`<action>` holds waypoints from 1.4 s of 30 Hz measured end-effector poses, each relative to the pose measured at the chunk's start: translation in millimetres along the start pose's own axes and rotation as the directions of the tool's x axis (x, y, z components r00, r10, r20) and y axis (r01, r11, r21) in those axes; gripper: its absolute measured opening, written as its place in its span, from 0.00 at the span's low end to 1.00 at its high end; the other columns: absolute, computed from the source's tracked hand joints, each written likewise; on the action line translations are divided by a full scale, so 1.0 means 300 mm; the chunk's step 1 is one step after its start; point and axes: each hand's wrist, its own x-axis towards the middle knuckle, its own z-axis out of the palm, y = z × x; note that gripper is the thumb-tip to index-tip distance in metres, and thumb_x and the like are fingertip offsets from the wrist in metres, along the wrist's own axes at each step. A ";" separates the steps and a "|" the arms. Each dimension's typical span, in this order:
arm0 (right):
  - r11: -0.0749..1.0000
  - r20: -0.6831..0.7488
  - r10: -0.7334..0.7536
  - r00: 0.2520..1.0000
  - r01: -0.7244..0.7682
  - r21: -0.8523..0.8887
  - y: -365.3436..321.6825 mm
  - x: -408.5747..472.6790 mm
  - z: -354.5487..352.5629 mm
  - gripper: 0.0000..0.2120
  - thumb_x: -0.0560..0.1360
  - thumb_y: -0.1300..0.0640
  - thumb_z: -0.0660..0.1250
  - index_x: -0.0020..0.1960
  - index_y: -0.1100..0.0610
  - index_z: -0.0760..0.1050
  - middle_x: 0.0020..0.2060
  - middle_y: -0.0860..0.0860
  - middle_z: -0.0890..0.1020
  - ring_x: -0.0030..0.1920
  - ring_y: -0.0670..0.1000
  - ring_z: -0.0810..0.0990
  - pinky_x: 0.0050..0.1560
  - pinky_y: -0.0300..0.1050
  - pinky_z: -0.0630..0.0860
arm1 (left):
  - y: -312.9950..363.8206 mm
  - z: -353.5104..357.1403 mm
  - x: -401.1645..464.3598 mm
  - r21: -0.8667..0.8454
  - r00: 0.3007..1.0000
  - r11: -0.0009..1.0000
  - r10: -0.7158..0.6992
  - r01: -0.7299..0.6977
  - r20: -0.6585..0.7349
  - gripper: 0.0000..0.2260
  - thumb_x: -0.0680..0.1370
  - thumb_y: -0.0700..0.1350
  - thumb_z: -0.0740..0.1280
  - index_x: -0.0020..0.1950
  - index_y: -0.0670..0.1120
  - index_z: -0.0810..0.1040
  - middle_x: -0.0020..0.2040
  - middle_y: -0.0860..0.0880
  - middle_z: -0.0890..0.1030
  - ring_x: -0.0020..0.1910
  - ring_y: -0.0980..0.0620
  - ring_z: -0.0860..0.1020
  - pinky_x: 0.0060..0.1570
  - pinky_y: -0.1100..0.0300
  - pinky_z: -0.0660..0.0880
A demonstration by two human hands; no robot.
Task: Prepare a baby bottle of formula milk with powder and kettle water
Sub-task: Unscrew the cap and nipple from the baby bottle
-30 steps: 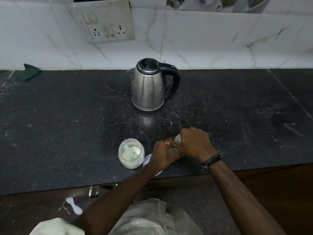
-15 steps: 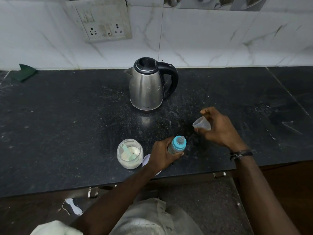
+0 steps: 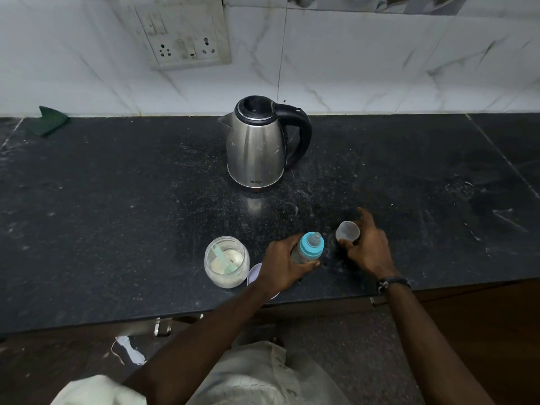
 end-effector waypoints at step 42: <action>0.738 0.317 -0.401 0.860 0.508 -0.445 -0.323 -0.098 -0.051 0.22 0.74 0.41 0.67 0.55 0.59 0.74 0.46 0.55 0.82 0.46 0.56 0.80 0.42 0.45 0.65 | -0.008 -0.014 0.011 0.085 1.000 0.996 -0.001 0.001 -0.002 0.24 0.70 0.58 0.72 0.59 0.44 0.83 0.50 0.46 0.87 0.49 0.47 0.86 0.49 0.53 0.81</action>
